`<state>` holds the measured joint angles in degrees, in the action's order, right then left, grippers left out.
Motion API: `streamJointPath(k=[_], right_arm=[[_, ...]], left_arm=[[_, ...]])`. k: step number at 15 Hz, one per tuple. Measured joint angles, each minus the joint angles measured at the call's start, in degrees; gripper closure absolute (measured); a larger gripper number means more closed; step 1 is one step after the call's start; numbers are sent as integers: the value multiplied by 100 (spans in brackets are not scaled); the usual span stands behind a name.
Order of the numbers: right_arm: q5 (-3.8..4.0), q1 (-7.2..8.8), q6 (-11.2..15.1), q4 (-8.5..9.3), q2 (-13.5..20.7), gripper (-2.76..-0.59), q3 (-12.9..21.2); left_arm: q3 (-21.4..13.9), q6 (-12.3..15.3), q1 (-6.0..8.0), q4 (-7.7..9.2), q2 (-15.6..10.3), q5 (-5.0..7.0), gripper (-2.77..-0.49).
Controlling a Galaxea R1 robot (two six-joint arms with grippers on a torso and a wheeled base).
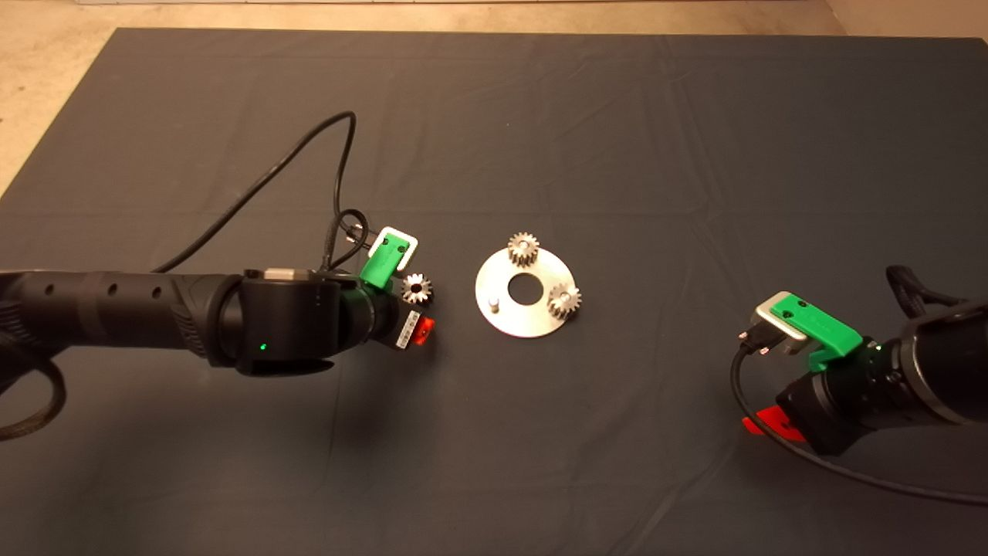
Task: Install three planetary gears onto the carrier pins
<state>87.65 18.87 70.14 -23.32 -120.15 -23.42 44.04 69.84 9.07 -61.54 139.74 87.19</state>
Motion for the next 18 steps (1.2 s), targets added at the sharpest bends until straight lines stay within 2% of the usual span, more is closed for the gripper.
streamJointPath(k=[2,3,4,9,11,12,13,16,18], right_arm=[[6,-2,0,0,67,-178,0],[9,-2,-1,0,100,-178,0],[17,-11,-2,0,116,-178,0],[11,-18,-2,0,129,-178,0],[9,-18,-2,0,129,-178,0],[9,-16,-2,0,129,-178,0],[9,-17,-5,0,129,-178,0],[9,-18,-5,0,129,-178,0],[8,-18,-5,0,129,-178,0]], left_arm=[[106,15,0,0,113,-23,-275],[173,20,0,-1,172,-87,-275],[184,41,0,0,216,-100,-275],[302,80,0,0,248,-179,-268],[304,83,0,-4,248,-213,-252],[313,88,0,-41,250,-246,-252],[339,94,0,-78,251,-293,-242],[377,100,0,-89,248,-329,-238],[377,100,0,-87,248,-384,-223]])
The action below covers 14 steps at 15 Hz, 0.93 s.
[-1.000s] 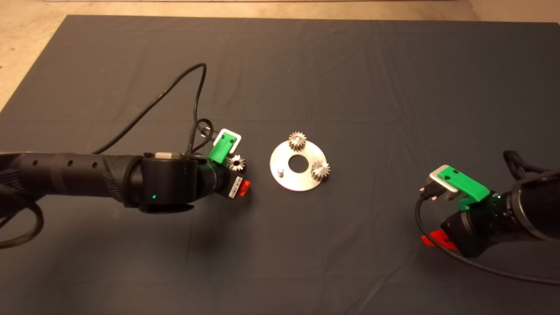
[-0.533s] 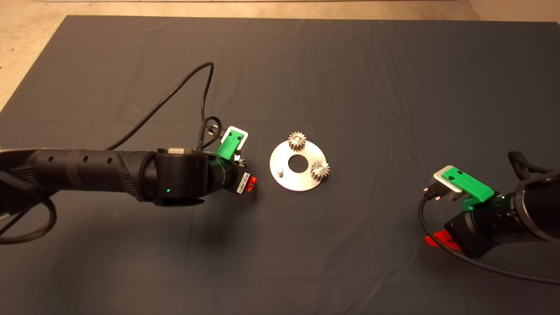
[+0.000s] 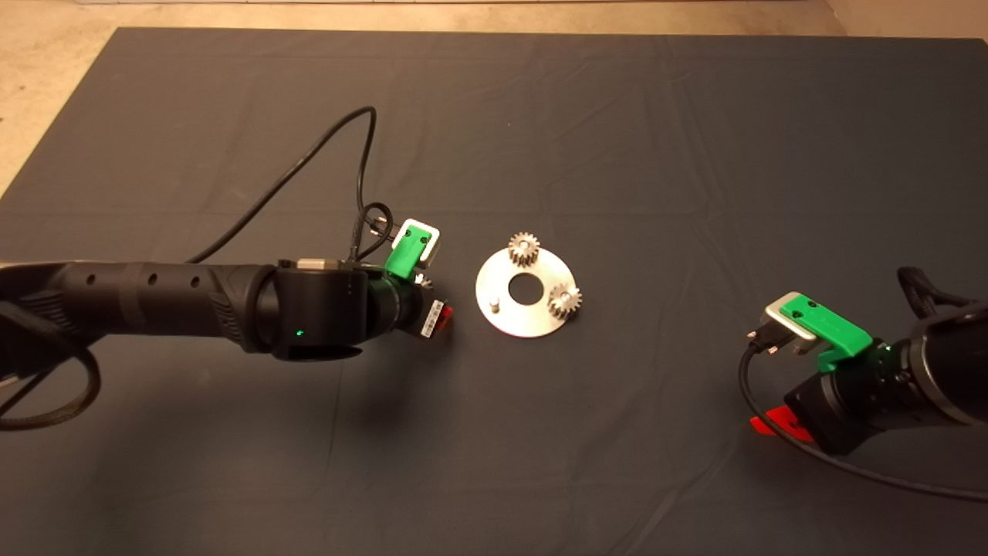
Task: Install three planetary gears onto the carrier pins
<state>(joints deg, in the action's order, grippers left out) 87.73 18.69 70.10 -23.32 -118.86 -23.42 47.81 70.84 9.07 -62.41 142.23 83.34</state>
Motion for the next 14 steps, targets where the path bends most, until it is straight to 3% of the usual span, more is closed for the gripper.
streamJointPath(k=[5,6,9,14], right_arm=[[0,0,0,0,0,-178,0],[0,2,0,0,0,-178,0],[0,2,1,0,0,-178,0],[0,1,0,0,0,-178,0]], left_arm=[[0,2,0,-43,-24,-48,-208],[1,2,0,-46,-33,-48,-196],[1,0,0,-67,-30,-49,-194],[9,2,0,-81,-26,-153,-180]])
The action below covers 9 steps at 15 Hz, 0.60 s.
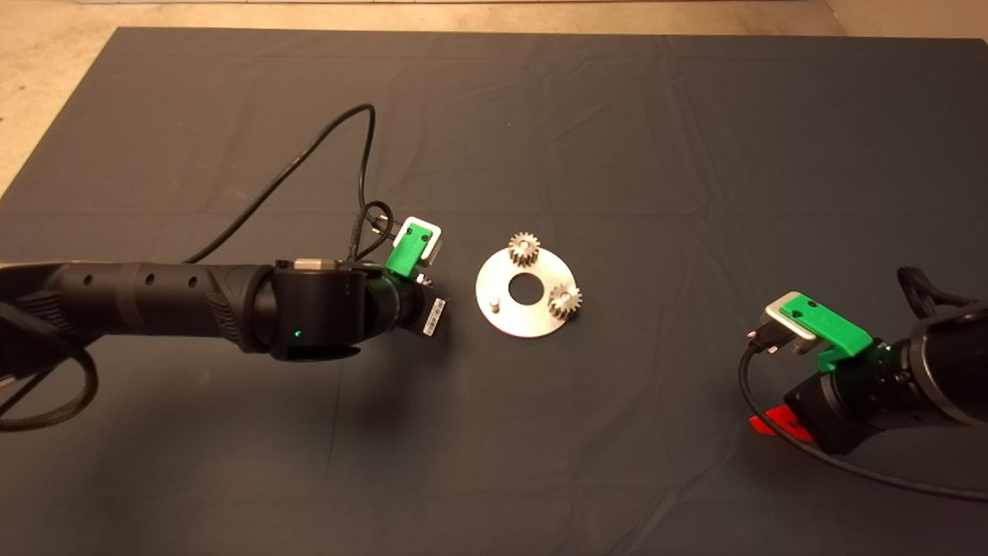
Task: Install three planetary gears onto the carrier pins
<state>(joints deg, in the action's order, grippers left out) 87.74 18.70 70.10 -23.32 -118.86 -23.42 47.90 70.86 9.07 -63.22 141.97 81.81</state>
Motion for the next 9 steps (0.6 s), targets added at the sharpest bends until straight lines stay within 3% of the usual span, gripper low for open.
streamJointPath(k=[5,7,9], right_arm=[[0,2,0,0,1,-178,0],[-2,2,0,0,1,-178,0],[0,2,0,0,1,-178,0]], left_arm=[[150,0,-1,-30,10,-56,-180],[202,0,-1,-117,6,-144,-180],[210,0,-1,-137,-7,-168,-168]])
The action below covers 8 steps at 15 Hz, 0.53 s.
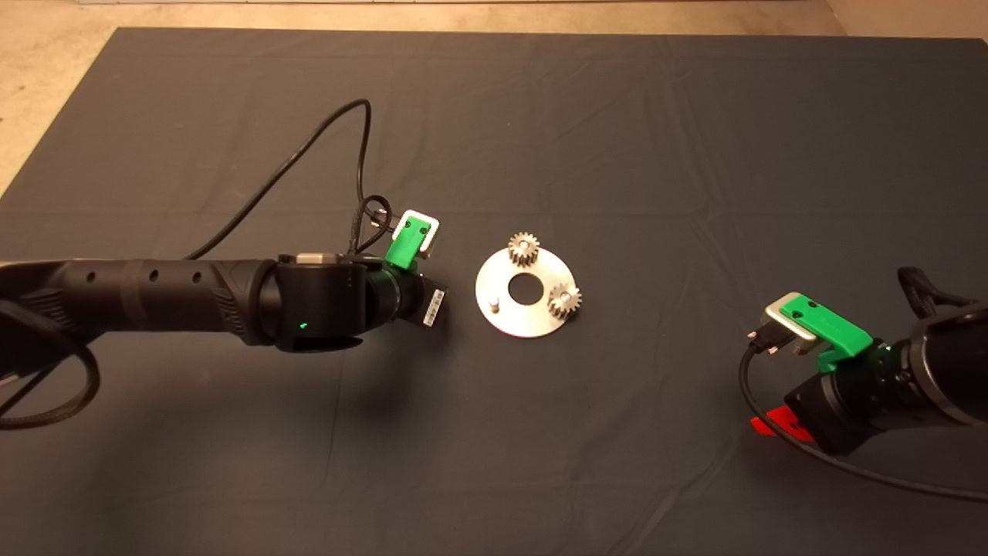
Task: Install three planetary gears onto the carrier pins
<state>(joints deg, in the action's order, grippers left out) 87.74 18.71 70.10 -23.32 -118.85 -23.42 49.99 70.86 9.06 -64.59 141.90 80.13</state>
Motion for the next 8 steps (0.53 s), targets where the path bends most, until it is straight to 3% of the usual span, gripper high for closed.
streamJointPath(k=[8], right_arm=[[-2,0,-17,0,2,-178,0]], left_arm=[[56,0,-120,-94,0,-28,-166]])
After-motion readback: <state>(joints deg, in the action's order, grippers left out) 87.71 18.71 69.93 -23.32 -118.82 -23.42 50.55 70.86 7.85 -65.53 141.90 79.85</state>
